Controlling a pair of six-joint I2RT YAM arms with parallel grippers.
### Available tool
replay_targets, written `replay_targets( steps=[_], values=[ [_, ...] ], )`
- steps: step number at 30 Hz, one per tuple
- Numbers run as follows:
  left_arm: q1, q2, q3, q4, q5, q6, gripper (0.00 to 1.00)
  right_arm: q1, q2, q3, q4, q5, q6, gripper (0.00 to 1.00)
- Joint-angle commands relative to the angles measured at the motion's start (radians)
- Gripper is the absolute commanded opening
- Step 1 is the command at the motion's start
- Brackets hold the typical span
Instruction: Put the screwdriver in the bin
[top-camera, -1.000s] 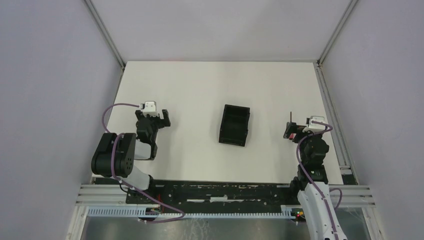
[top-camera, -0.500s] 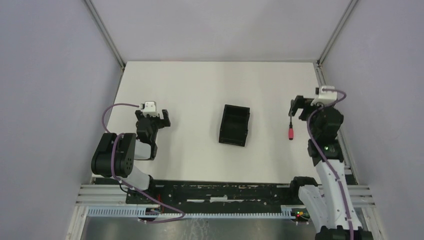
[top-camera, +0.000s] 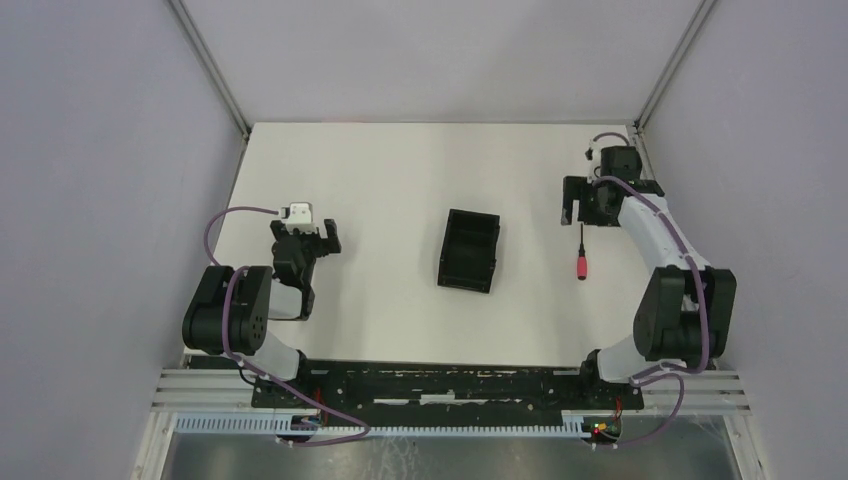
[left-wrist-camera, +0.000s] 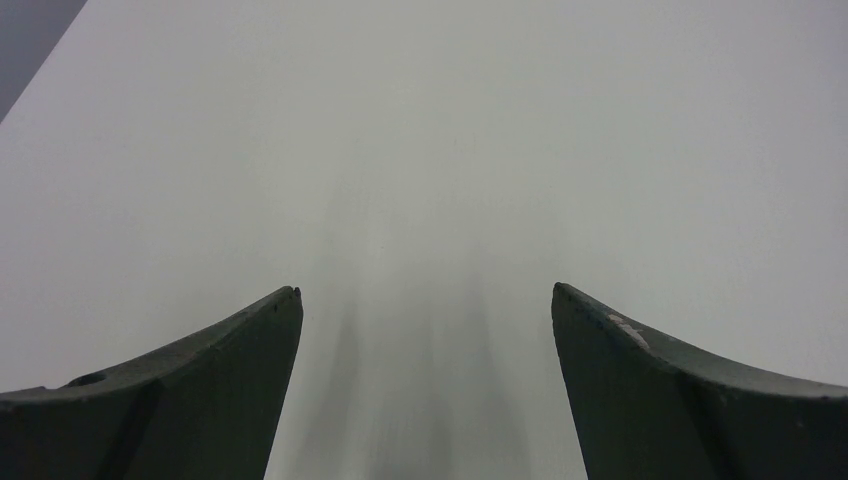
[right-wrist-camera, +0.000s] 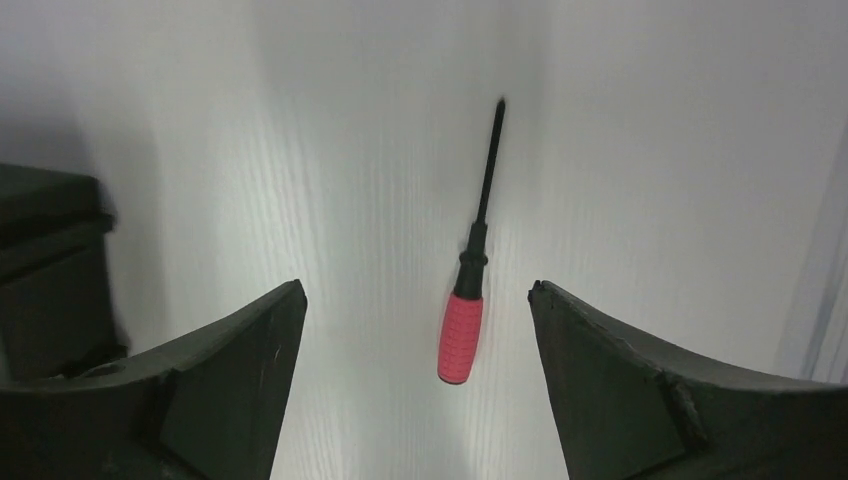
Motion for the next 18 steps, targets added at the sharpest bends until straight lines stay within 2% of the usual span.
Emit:
replay_targets(
  steps=[1,8,11,13,18],
  values=[
    [0.006,-0.016,0.005,0.029,0.009,-0.032,1.00,-0.003,0.057,-0.092,-0.053,0.070,-0.011,0.88],
    [0.006,-0.016,0.005,0.029,0.008,-0.032,1.00,-0.004,0.167,-0.249,0.072,0.118,0.001,0.79],
    [0.006,-0.016,0.005,0.029,0.008,-0.032,1.00,-0.006,0.204,-0.268,0.099,0.120,0.001,0.68],
    [0.006,-0.015,0.005,0.029,0.008,-0.032,1.00,-0.005,0.221,-0.265,0.110,0.114,0.004,0.53],
    [0.006,-0.016,0.005,0.029,0.008,-0.032,1.00,-0.005,0.215,-0.195,0.058,0.120,0.010,0.04]
  ],
)
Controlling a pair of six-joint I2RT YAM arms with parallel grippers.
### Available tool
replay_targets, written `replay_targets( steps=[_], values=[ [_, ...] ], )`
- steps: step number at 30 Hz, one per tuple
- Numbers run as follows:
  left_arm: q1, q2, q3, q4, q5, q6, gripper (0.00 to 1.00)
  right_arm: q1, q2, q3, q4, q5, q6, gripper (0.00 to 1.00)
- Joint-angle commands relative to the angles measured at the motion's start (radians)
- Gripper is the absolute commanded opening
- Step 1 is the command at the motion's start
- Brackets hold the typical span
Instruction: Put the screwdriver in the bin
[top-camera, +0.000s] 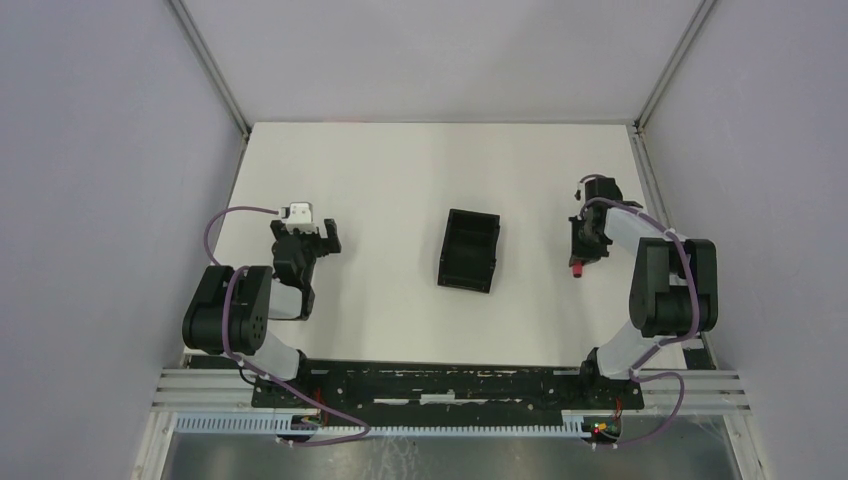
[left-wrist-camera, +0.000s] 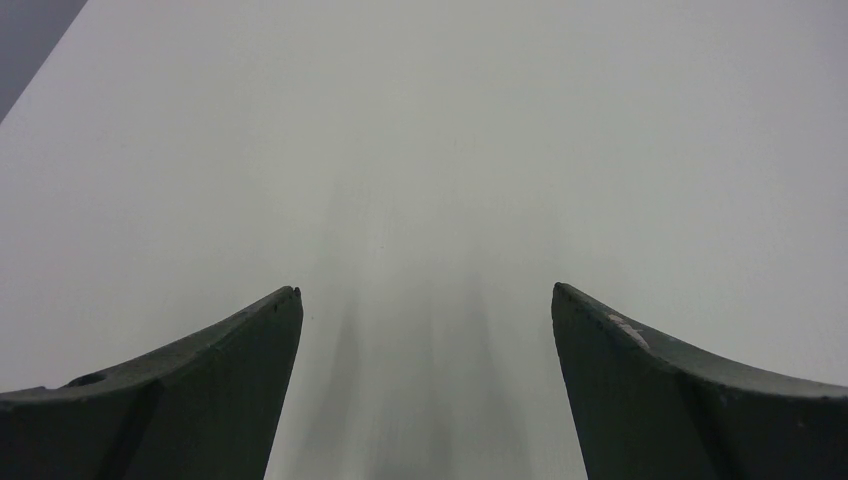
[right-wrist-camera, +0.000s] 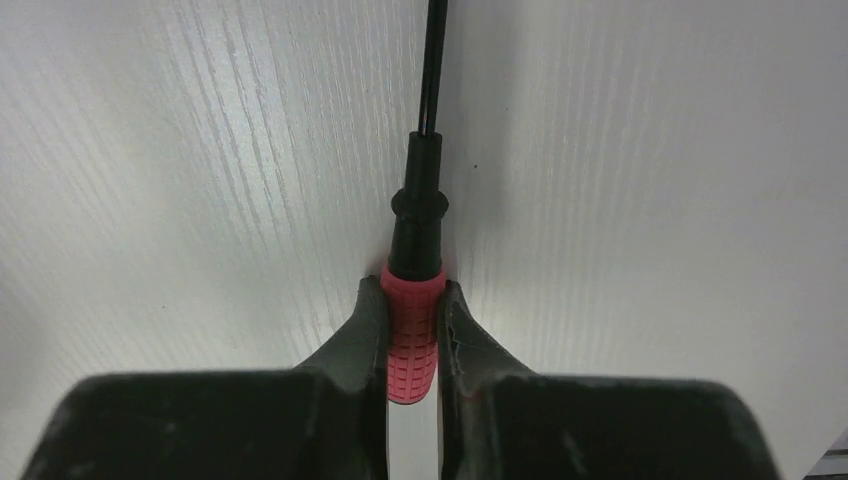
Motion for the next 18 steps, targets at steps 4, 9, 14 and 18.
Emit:
replay_targets(
  steps=[4,9,14,18],
  values=[
    [0.006,-0.015,0.005,0.029,0.009,-0.032,1.00,-0.002,-0.043,0.151,-0.139,0.004,0.007,0.00],
    [0.006,-0.016,0.005,0.029,0.009,-0.032,1.00,0.027,-0.142,0.277,-0.310,-0.028,0.025,0.00],
    [0.006,-0.016,0.005,0.029,0.009,-0.032,1.00,0.202,-0.223,0.324,-0.289,-0.036,0.138,0.00],
    [0.006,-0.016,0.005,0.029,0.010,-0.032,1.00,0.455,-0.210,0.358,-0.171,-0.004,0.258,0.00]
  ],
)
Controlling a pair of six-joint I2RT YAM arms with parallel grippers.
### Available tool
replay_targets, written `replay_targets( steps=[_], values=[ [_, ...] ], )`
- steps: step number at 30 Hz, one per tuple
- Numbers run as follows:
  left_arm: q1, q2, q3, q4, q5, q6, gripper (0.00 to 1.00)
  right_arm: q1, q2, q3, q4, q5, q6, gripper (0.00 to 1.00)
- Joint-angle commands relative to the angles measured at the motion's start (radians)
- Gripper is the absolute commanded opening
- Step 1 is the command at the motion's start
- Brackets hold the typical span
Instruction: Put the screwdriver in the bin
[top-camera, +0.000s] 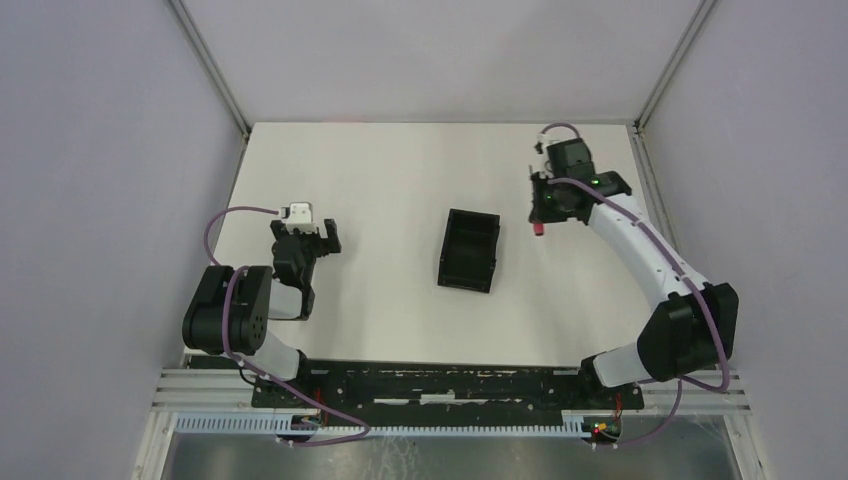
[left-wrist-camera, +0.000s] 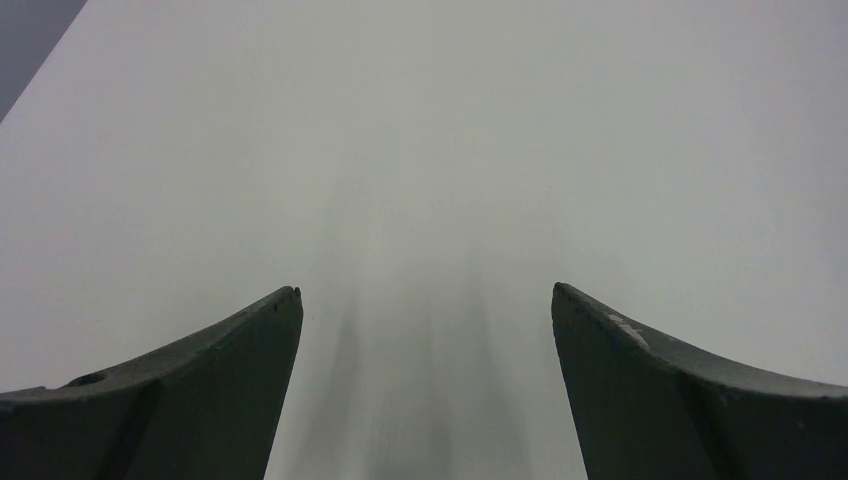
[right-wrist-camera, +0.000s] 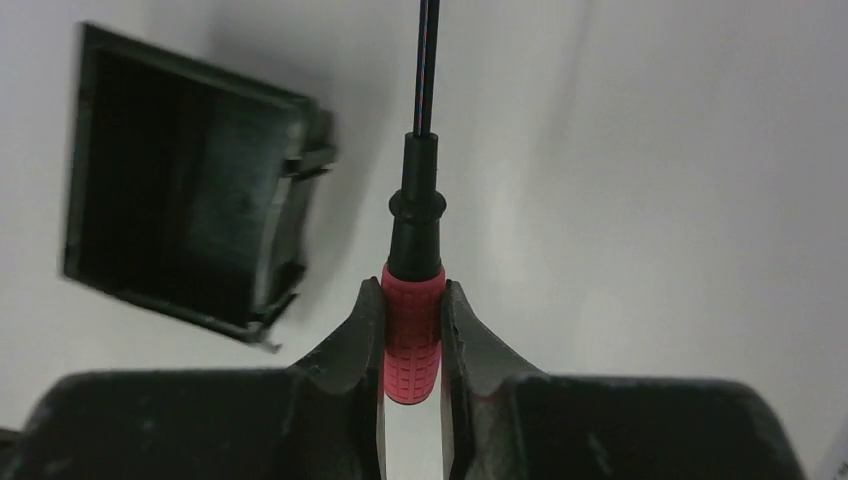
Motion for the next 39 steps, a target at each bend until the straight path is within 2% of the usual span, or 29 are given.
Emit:
replay_targets(
  steps=[1,5,14,22,30,32,37,39],
  values=[
    [0.006,-0.016,0.005,0.029,0.010,-0.032,1.00,0.256,0.017,0.063,0.089,0.026,0.159,0.00],
    [0.006,-0.015,0.005,0.029,0.009,-0.032,1.00,0.403,0.095,0.078,0.137,0.083,0.182,0.00],
    [0.006,-0.018,0.005,0.029,0.009,-0.032,1.00,0.514,0.228,-0.026,0.227,0.059,0.174,0.00],
    [0.006,-0.016,0.005,0.029,0.009,-0.032,1.00,0.524,0.280,-0.034,0.228,0.130,0.191,0.00],
    [0.006,-0.016,0.005,0.029,0.009,-0.032,1.00,0.524,0.277,-0.065,0.248,0.133,0.221,0.08],
    [0.006,-0.016,0.005,0.029,0.009,-0.032,1.00,0.525,0.276,-0.065,0.245,0.131,0.220,0.12],
    [0.006,-0.016,0.005,0.029,0.009,-0.032,1.00,0.528,0.258,-0.040,0.232,0.132,0.212,0.50],
    [0.006,-0.016,0.005,0.029,0.009,-0.032,1.00,0.530,0.239,-0.023,0.225,0.148,0.210,0.56]
  ],
)
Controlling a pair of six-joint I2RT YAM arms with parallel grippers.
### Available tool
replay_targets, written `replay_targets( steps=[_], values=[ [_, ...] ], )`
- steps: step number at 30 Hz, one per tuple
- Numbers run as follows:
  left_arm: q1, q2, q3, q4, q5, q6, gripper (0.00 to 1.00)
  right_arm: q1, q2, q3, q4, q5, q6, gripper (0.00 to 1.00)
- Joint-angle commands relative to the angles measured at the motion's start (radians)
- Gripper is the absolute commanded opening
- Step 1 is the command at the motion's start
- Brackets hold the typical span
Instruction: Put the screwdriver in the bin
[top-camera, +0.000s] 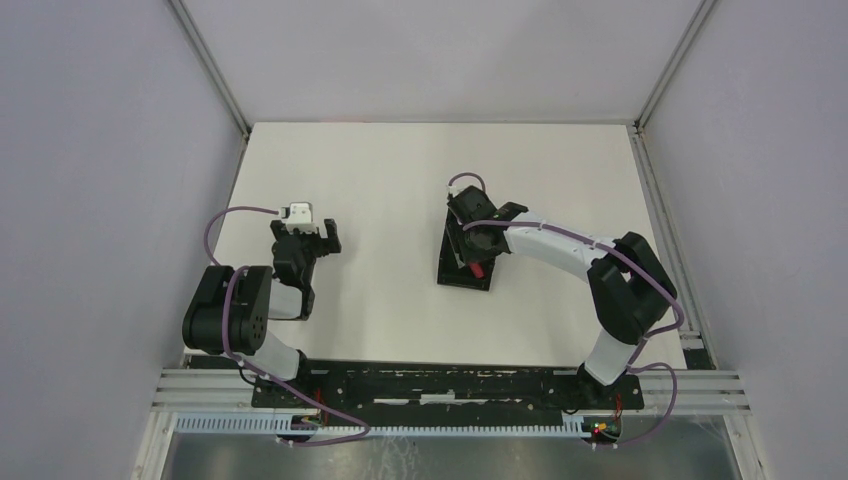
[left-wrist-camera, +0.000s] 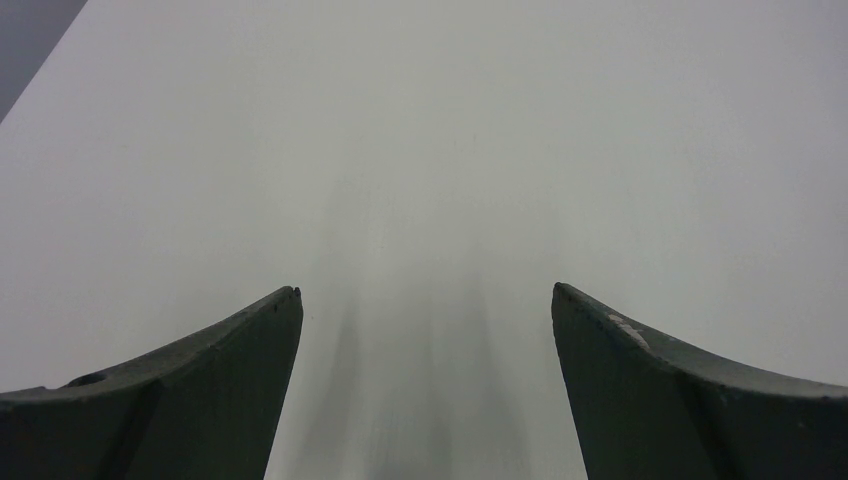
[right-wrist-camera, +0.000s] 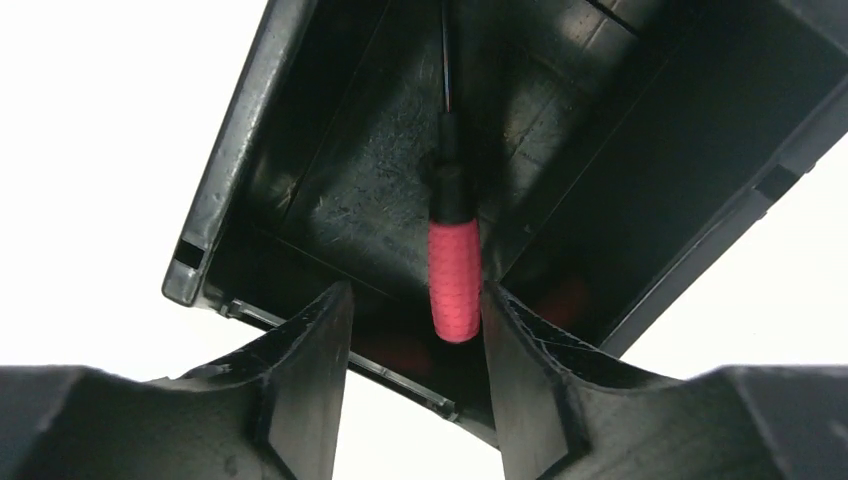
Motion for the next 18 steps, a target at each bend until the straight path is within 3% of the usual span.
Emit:
replay_targets(
  steps=[1,9,11,13,18],
  values=[
    [0.006,-0.016,0.005,0.029,0.009,-0.032,1.00,0.008,-0.055,0.050,-0.003,0.045,0.004,0.57],
    [0.006,-0.016,0.005,0.029,0.009,-0.032,1.00,0.008,-0.144,0.127,-0.030,0.111,-0.019,0.60],
    [0.005,-0.016,0.005,0.029,0.009,-0.032,1.00,0.006,-0.178,0.147,-0.038,0.145,-0.036,0.70],
    [0.006,-0.015,0.005,0.029,0.009,-0.032,1.00,0.000,-0.220,0.156,-0.034,0.184,-0.066,0.98],
    [0.006,-0.016,0.005,0.029,0.009,-0.032,1.00,-0.049,-0.382,0.043,0.083,0.341,-0.161,0.98]
  ],
)
